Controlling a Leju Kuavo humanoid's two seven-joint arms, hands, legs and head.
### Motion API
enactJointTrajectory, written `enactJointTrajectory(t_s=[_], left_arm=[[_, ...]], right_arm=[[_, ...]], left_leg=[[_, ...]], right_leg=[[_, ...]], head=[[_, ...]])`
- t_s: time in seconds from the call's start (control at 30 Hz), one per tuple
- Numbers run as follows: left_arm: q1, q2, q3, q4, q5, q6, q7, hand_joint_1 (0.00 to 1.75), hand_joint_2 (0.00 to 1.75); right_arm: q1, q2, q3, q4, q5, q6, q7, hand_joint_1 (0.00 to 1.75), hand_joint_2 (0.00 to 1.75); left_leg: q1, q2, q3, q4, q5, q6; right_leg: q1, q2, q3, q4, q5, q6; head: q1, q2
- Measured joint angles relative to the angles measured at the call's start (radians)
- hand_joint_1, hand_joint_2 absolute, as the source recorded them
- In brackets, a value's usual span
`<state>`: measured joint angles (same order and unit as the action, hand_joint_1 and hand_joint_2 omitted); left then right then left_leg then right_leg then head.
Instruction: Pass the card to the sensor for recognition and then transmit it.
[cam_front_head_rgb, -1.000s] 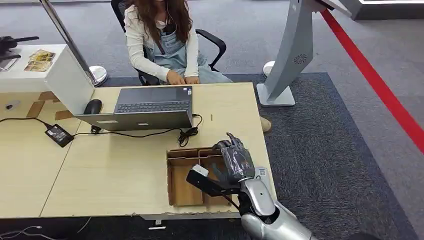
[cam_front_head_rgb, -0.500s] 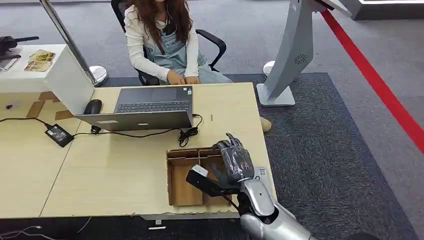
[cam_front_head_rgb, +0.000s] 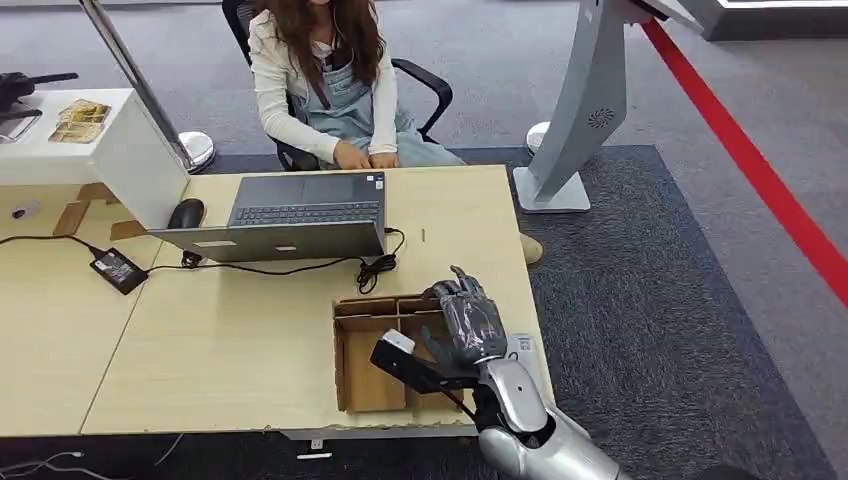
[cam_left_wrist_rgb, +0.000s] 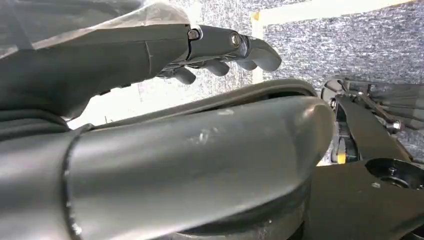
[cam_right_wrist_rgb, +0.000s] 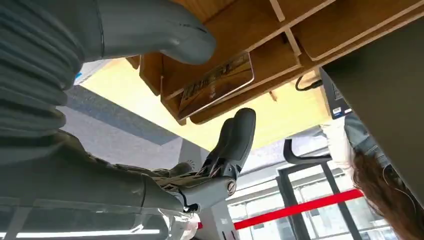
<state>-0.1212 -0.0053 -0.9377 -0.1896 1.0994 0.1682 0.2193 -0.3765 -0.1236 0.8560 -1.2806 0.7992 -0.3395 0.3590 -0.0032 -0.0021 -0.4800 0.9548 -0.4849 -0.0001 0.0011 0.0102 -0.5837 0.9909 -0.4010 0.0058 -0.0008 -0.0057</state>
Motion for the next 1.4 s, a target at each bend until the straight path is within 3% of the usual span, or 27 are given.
enactJointTrajectory(t_s=[0.53,0.67,0.73,0.93,0.97,1.4], left_arm=[[0.000,-0.002,-0.005,0.000,0.000,0.011,-0.002,0.00,0.00],[0.000,-0.004,-0.005,0.000,0.001,0.011,-0.002,0.00,0.00],[0.000,-0.004,-0.005,0.000,0.001,0.011,-0.003,0.00,0.00],[0.000,-0.004,-0.005,0.000,0.001,0.011,-0.003,0.00,0.00],[0.000,-0.004,-0.005,0.000,0.001,0.012,-0.003,0.00,0.00],[0.000,-0.009,-0.005,0.000,0.001,0.029,-0.019,0.00,0.00]], right_arm=[[0.000,0.004,0.000,0.002,-0.002,0.000,0.000,0.89,1.75],[0.000,0.007,0.000,0.003,-0.002,0.000,0.000,1.06,1.75],[0.000,0.007,0.000,0.006,-0.003,0.000,0.000,1.29,1.75],[0.000,0.007,0.000,0.006,-0.003,0.000,0.000,1.29,1.75],[0.000,0.007,0.000,0.007,-0.003,-0.001,0.000,1.43,1.75],[0.000,0.017,-0.001,0.021,-0.015,-0.029,-0.015,1.55,1.75]], left_leg=[[0.000,0.000,0.000,0.000,0.000,0.000],[0.000,0.000,0.000,0.000,0.000,0.000],[0.000,0.000,0.000,0.000,0.000,0.000],[0.000,0.000,0.000,0.000,0.000,0.000],[0.000,0.000,0.000,0.000,0.000,0.000],[0.000,0.000,0.000,0.000,0.000,0.000]], right_leg=[[0.000,0.000,0.000,0.000,0.000,0.000],[0.000,0.000,0.000,0.000,0.000,0.000],[0.000,0.000,0.000,0.000,0.000,0.000],[0.000,0.000,0.000,0.000,0.000,0.000],[0.000,0.000,0.000,0.000,0.000,0.000],[0.000,0.000,0.000,0.000,0.000,0.000]], head=[[0.000,0.000],[0.000,0.000],[0.000,0.000],[0.000,0.000],[0.000,0.000],[0.000,0.000]])
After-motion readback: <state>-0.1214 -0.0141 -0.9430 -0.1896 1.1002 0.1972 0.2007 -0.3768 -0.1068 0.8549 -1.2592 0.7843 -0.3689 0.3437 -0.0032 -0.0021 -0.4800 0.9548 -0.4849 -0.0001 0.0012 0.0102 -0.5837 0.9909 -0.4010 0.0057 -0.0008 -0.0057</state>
